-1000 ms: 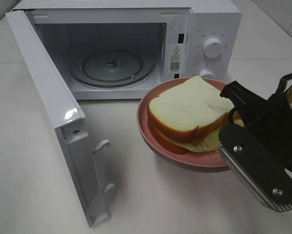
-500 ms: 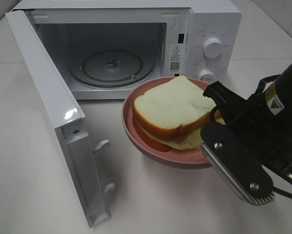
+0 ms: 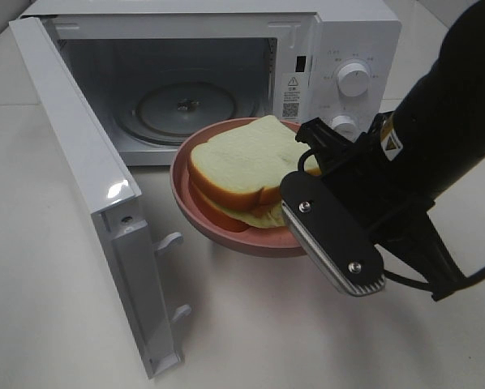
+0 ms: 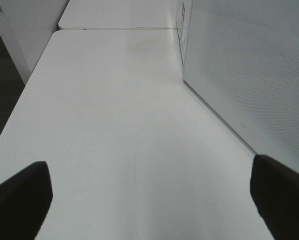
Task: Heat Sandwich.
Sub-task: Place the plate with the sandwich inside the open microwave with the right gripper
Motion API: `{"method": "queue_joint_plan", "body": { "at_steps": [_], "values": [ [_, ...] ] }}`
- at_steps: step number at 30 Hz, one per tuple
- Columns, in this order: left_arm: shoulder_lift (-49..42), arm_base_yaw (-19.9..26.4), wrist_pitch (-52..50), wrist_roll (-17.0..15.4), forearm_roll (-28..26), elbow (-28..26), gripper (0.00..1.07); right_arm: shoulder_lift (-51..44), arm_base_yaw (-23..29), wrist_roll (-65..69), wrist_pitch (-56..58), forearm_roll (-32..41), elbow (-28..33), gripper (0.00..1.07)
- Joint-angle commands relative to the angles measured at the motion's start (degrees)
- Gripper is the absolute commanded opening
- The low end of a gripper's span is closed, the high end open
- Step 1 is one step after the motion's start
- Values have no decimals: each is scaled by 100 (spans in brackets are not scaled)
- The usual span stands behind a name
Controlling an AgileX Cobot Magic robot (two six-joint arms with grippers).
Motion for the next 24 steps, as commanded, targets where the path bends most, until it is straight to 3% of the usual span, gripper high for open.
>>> {"method": "queue_joint_plan", "body": {
  "at_steps": [1,24],
  "values": [
    [-120,-34,-40,-29,0,17,103,160,-29,-120,-183,29,-201,2],
    [-120,-34,-40,-29,0,17,103,1490,-29,-138,-97,29,-1513,0]
  ]
}}
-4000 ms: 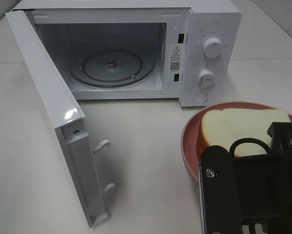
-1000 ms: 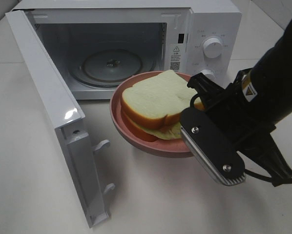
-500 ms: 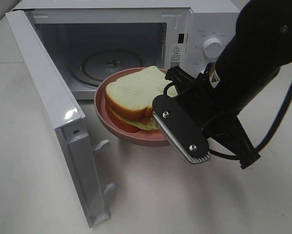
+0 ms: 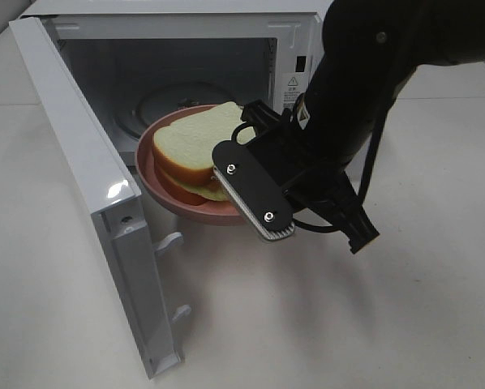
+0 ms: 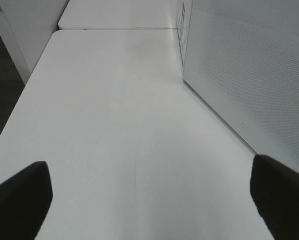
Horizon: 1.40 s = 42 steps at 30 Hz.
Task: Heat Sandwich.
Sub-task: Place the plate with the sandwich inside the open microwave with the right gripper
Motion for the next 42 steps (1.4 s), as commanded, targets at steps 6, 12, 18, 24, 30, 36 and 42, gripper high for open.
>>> {"method": "queue_joint_plan", "body": {
  "at_steps": [6,12,18,24,30,36,42],
  "values": [
    [-120,-34,-40,-29,0,17,103,441,-29,-46,52,11,-544,0],
    [-120,-34,-40,-29,0,17,103,745,-29,-34,80,11,-940,0],
    [-120,-34,-40,-29,0,17,103,1026,-29,-17,229,6,-1324,0],
    [-120,-34,-40,-29,0,17,103,1272,-29,6,378,6,-1667,0],
    [-120,-34,-40,-29,0,17,103,1633,-29,189,659,-86,-2240,0],
    [-120,-34,-40,-29,0,17,103,1885,-29,223,854,-155,-2613,0],
    [-120,-34,-40,-29,0,17,103,2212,-29,498,991,-195,-3088,1]
  ]
}}
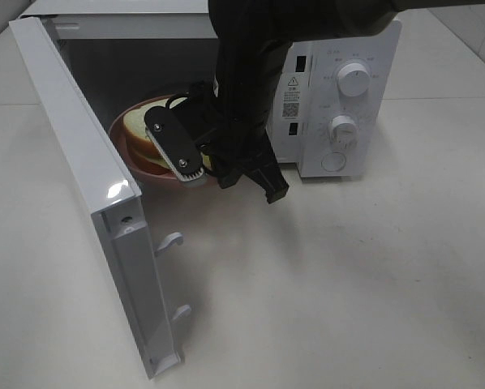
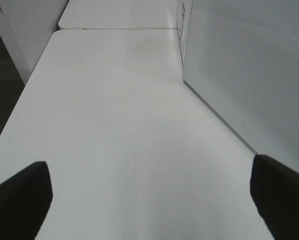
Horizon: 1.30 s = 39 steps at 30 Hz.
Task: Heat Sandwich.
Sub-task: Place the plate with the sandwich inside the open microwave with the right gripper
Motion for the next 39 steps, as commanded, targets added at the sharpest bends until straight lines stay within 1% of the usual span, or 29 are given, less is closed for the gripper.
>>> {"method": "queue_joint_plan", "body": {
  "at_steps": [1,4,10,11,16,17,20,22,24,29,33,39],
  "values": [
    [-120,-34,-40,-29,0,17,103,212,-29,189,23,-52,-384,1],
    [-120,-34,-40,-29,0,17,103,321,-29,201,92,-57,-539,1],
    [-120,-34,-40,-29,0,17,103,665,-29,350,281,-160,-1094,1],
    [-120,-34,-40,-29,0,17,103,665,-29,350,281,-160,-1094,1],
    [-120,-34,-40,-23,0,17,103,928,-46,481,470,-206,-1616,1],
    [-120,-34,-40,-23,0,17,103,928,-46,481,470,-206,-1616,1],
    [-120,-34,-40,-29,0,17,103,1089,-46,521,550,-269,-1885,1],
    [-120,-34,-40,-29,0,17,103,1117,-46,539,556,-298,-1925,1],
    [-120,-34,-40,-29,0,17,103,1243,-92,539,647,-321,-2137,1],
    [-120,-34,-40,-29,0,17,103,1461,-109,561,688,-309,-2435,1],
    [-120,-34,-40,-29,0,17,103,1558,-109,561,659,-332,-2567,1],
    [-120,-34,-40,-29,0,17,103,1874,-178,584,670,-332,-3019,1]
  ]
}}
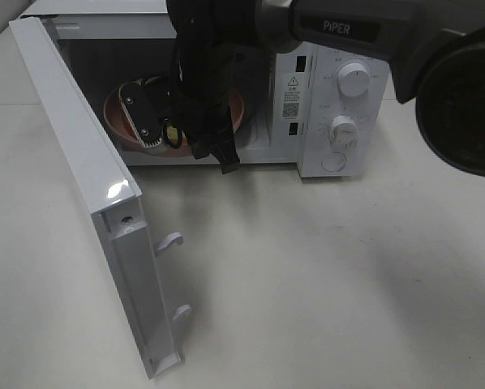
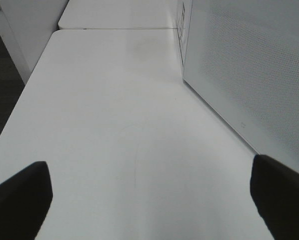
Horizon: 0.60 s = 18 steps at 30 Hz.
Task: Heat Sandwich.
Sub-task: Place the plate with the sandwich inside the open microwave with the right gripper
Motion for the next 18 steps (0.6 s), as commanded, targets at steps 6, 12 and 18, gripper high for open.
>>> {"method": "queue_joint_plan", "body": {
  "at_steps": [6,12,18],
  "values": [
    [-120,-34,-40,-29,0,17,103,269,-109,103,-74,-52,-464,1],
    [-120,-34,-40,-29,0,17,103,487,-229,201,-74,-46,-768,1],
    [-120,-34,-40,-29,0,17,103,613,-269,206,-126,-52,-894,2]
  ]
}}
